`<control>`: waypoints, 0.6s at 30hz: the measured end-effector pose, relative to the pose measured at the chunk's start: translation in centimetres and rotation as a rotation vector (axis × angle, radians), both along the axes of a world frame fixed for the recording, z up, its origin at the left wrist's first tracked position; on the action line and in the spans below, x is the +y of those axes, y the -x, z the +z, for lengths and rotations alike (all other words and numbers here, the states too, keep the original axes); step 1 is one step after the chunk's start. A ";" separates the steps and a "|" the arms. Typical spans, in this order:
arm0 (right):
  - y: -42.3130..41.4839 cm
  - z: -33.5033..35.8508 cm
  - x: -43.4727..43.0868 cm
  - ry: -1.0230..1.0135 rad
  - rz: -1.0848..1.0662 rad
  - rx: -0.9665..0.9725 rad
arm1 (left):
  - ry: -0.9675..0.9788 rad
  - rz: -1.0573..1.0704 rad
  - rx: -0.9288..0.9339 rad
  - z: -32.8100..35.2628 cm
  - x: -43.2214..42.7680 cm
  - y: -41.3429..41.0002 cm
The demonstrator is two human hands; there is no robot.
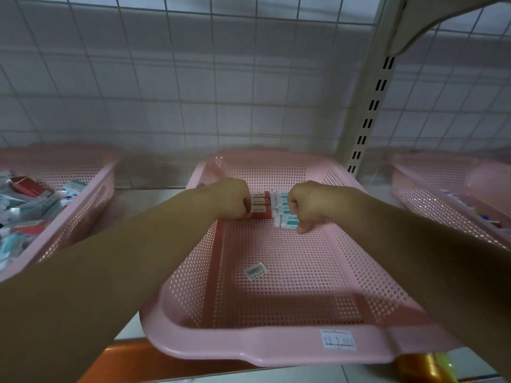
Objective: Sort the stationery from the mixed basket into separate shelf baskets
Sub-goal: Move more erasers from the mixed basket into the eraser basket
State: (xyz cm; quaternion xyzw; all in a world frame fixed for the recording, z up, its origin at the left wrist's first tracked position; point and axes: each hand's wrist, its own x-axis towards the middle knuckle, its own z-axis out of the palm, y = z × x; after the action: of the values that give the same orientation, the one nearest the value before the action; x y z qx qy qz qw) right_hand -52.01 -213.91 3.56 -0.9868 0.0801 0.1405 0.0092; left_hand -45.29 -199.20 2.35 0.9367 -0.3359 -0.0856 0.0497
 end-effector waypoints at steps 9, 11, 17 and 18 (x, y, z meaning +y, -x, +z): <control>-0.1 -0.3 0.4 0.015 0.032 -0.021 | -0.017 -0.014 0.005 0.0 0.1 0.2; 0.0 -0.3 0.4 0.029 0.029 -0.018 | -0.018 -0.014 0.008 0.0 0.1 0.3; 0.0 -0.4 0.4 0.048 0.044 -0.025 | -0.032 -0.018 0.009 0.0 0.0 0.3; -0.1 -0.3 0.5 0.045 0.049 -0.025 | -0.033 -0.019 0.008 0.0 0.0 0.3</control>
State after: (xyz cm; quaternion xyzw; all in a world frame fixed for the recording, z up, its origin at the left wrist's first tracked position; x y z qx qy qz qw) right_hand -51.95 -213.45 3.22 -0.9901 0.0588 0.1265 -0.0153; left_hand -45.63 -199.18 2.35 0.9338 -0.3431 -0.0953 0.0349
